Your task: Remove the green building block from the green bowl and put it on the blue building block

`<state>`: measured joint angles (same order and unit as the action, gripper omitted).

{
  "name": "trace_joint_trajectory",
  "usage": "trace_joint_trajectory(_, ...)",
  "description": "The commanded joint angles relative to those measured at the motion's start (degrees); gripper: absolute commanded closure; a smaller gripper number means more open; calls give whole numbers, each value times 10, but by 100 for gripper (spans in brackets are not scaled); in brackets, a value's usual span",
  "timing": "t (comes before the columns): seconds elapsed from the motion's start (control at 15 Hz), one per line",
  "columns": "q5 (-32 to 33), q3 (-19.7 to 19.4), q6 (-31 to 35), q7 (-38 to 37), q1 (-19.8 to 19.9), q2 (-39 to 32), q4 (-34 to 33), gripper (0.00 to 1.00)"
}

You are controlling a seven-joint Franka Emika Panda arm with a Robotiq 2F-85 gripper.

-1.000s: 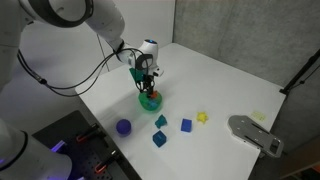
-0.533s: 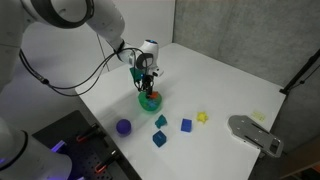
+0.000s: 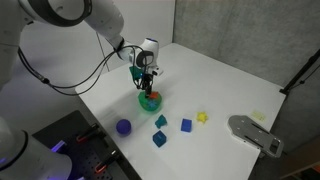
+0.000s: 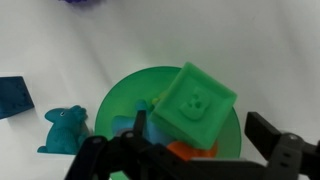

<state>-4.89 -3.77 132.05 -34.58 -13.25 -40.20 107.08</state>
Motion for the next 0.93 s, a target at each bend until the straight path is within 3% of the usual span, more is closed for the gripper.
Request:
trace_joint_trajectory(0.0, 12, -6, -23, -21, -6, 6, 0, 0)
trace_joint_trajectory(0.67, 13, -7, 36, -49, -10, -10, 9, 0)
trace_joint_trajectory(0.8, 8, -3, 37, -48, -8, -11, 10, 28)
trace_joint_trajectory(0.87, 5, 1, 31, -45, -5, -11, 10, 34)
